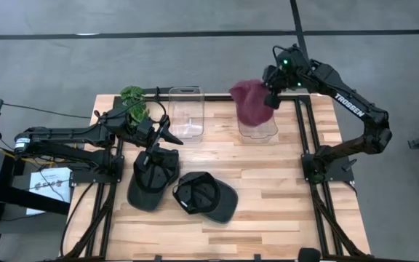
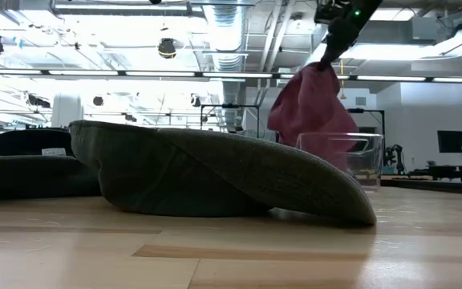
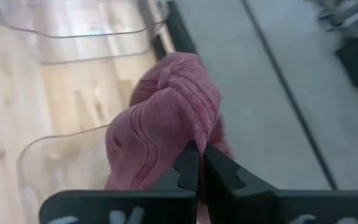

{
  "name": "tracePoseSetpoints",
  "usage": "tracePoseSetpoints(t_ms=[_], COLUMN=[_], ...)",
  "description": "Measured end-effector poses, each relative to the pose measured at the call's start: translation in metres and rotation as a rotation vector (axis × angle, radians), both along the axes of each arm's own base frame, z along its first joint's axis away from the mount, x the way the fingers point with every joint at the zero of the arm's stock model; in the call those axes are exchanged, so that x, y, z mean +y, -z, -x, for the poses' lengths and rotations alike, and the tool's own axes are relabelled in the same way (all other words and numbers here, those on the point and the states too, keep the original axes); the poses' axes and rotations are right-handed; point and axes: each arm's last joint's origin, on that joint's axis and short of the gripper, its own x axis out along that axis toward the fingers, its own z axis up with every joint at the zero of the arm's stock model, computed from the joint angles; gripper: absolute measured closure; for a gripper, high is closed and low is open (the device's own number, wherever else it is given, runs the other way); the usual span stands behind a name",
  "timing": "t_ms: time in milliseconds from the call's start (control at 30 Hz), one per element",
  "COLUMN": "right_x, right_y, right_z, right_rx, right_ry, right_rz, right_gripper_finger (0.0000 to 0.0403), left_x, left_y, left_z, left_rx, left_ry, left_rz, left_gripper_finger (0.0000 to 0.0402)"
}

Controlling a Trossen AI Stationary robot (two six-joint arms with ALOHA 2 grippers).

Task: Pick & Place hat
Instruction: Put the red cap into the right transparent bin

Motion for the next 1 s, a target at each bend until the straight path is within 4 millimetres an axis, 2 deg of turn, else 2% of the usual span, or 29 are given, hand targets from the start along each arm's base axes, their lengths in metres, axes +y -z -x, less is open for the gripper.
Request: tracePoseSetpoints(t_ms=[233,633,733,900,1000], right_x=[0.012,0.03,0.028,0.013,0.004], right_y=[0.005,-0.001,0.015,0.058,0.072], right_z=[-0.003,-0.034,-0.034,-0.028,-0.021], right_rx=[0.009,-0.097,-0.057,0.028,0.05], right_ry=[-0.09,-0.183,-0.163,-0.085,-0.045], right_rz=[-0.107,-0.031,-0.041,-0.058,-0.069], right_gripper_finger=[0.0403,0.0403,0.0403,0.0403,0.0403], left_x=[0.0,0.0,0.0,0.0,0.0], left_y=[0.0,0.001,0.001,0.001,0.001], left_z=[0.0,0.0,0.0,0.0,0.0], left_rx=[-0.001,0.002,0.002,0.002,0.002], left_ry=[-0.002,-0.001,-0.002,-0.002,-0.001], left_rz=[-0.016,-0.015,-0.015,-0.015,-0.015], left_gripper_finger=[0.0225,0.0225,0.0225,0.0225,0.0225])
